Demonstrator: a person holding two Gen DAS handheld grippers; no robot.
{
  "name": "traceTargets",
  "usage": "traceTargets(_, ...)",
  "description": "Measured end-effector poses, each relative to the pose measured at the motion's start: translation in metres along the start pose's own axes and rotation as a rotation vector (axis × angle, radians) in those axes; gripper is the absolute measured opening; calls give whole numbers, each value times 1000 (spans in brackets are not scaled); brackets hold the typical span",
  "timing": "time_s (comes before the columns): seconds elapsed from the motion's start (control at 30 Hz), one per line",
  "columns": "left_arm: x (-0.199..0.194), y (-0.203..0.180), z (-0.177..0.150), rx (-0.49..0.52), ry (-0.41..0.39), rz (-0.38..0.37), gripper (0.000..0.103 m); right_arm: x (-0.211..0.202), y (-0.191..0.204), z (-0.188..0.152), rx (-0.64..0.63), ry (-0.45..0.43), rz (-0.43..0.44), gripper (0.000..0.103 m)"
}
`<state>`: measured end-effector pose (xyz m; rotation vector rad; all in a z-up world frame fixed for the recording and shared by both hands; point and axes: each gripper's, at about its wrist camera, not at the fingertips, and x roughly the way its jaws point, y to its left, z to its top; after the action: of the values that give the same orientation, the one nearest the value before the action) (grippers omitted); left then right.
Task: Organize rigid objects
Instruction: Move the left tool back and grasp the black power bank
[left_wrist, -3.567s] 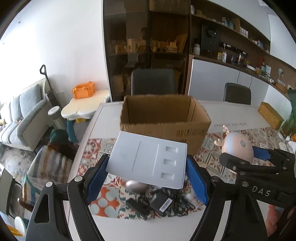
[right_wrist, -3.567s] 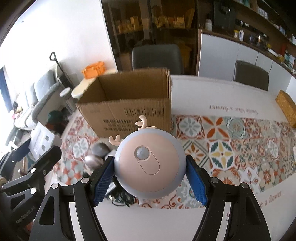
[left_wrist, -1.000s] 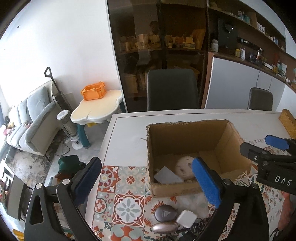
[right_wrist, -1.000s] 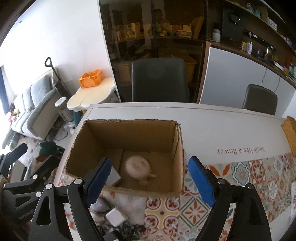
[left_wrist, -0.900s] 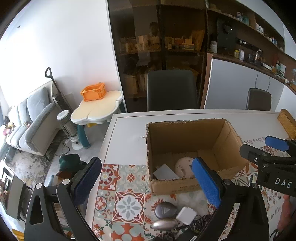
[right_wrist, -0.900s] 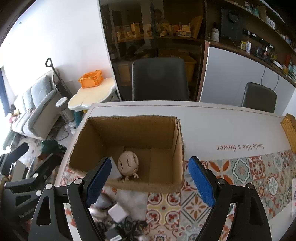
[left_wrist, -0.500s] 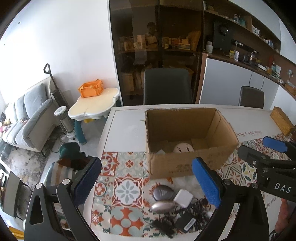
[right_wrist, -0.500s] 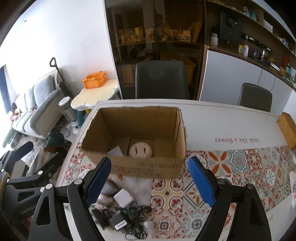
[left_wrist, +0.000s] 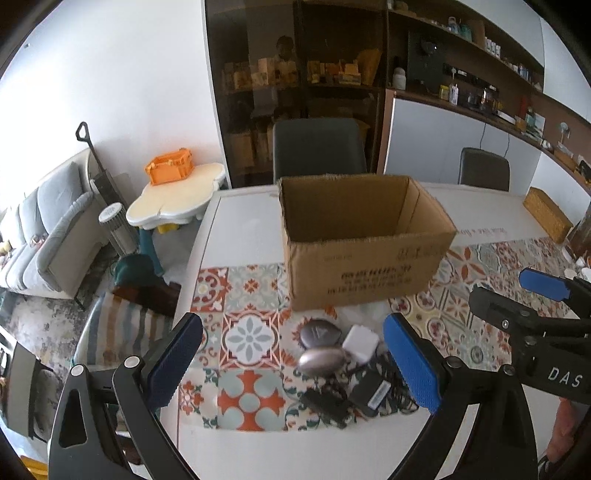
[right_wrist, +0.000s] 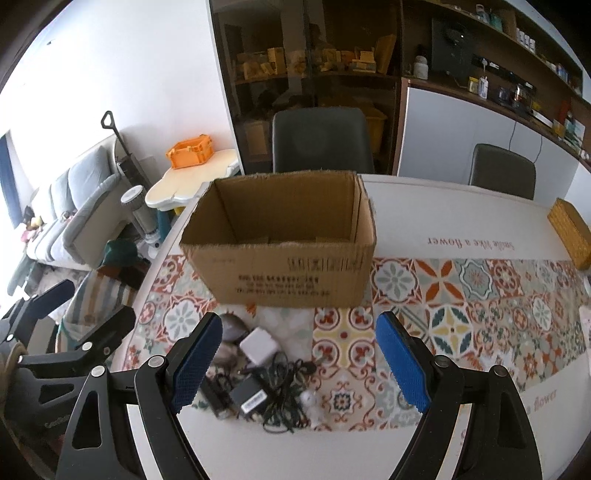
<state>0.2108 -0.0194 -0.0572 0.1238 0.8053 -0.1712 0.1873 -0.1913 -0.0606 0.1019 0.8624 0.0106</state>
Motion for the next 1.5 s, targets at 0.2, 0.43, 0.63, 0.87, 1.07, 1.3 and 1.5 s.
traceTargets(0.2, -1, -3, -23, 28, 23, -26, 100, -1, 2, -24, 13, 25, -1, 85)
traceTargets(0.43, 11, -4, -43, 41, 78, -66, 100, 3, 0, -48, 45, 63, -10, 85)
traceTargets(0.63, 22, -4, -60, 65, 118, -90, 100, 16, -3, -71, 100, 137, -4, 85)
traceTargets(0.87, 32, -6, -74, 108, 141, -140, 100, 29, -4, -88, 133, 191, -17, 85)
traceTargets(1.07, 45, -7, -91, 181, 134, -176, 100, 41, -1, -104, 150, 239, -33, 85)
traceTargets(1.3, 63, -17, -110, 286, 149, -196, 100, 60, 0, -124, 178, 317, -26, 85)
traceTargets(1.5, 77, -26, -123, 389, 139, -191, 100, 73, 2, -136, 183, 363, -24, 85)
